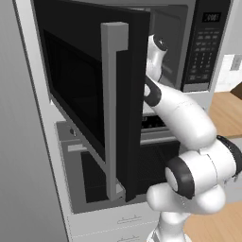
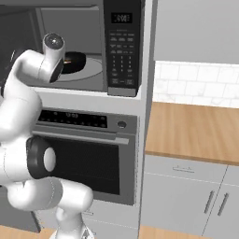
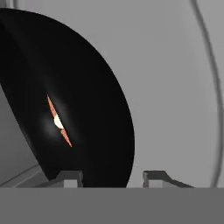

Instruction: Open the microwave, place the bowl with waffle inside the microwave, then close the microwave door and turn it on.

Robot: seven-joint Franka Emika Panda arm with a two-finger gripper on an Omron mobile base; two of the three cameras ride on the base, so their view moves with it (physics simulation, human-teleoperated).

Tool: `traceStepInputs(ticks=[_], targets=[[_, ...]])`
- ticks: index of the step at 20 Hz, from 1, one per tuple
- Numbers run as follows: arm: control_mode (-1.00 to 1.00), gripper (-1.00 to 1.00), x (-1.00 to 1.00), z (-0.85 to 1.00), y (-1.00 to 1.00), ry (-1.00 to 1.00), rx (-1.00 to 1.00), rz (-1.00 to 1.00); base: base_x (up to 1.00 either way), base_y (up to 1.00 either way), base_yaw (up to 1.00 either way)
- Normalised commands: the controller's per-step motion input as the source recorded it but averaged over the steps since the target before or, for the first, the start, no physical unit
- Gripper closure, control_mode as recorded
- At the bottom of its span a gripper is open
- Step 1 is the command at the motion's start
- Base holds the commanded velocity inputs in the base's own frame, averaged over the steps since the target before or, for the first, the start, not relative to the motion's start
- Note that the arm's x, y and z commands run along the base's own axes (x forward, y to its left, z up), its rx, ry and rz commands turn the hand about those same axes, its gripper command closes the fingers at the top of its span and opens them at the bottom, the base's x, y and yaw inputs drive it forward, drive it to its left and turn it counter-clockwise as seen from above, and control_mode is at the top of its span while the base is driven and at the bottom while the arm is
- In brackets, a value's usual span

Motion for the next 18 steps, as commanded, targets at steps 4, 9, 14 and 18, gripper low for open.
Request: traceStepInputs(ticks=[4,9,14,18], targets=[[-1.00,-1.00,-0.89,0.05,-0.23,-0.24,-0.02,0.01,0.00,0.00,0.00],[-1.00,-1.00,-1.00,0.30,-0.27,-0.33,-0.26,0.24,0.00,0.00,0.00],[-1.00,-1.00,-1.00,0.49,-0.29,-0.27,-0.58,0.47,0.00,0.00,0.00],[-1.00,-1.00,-1.00,0.55,-0.19,-0.18,-0.74,0.56,0.00,0.00,0.00]])
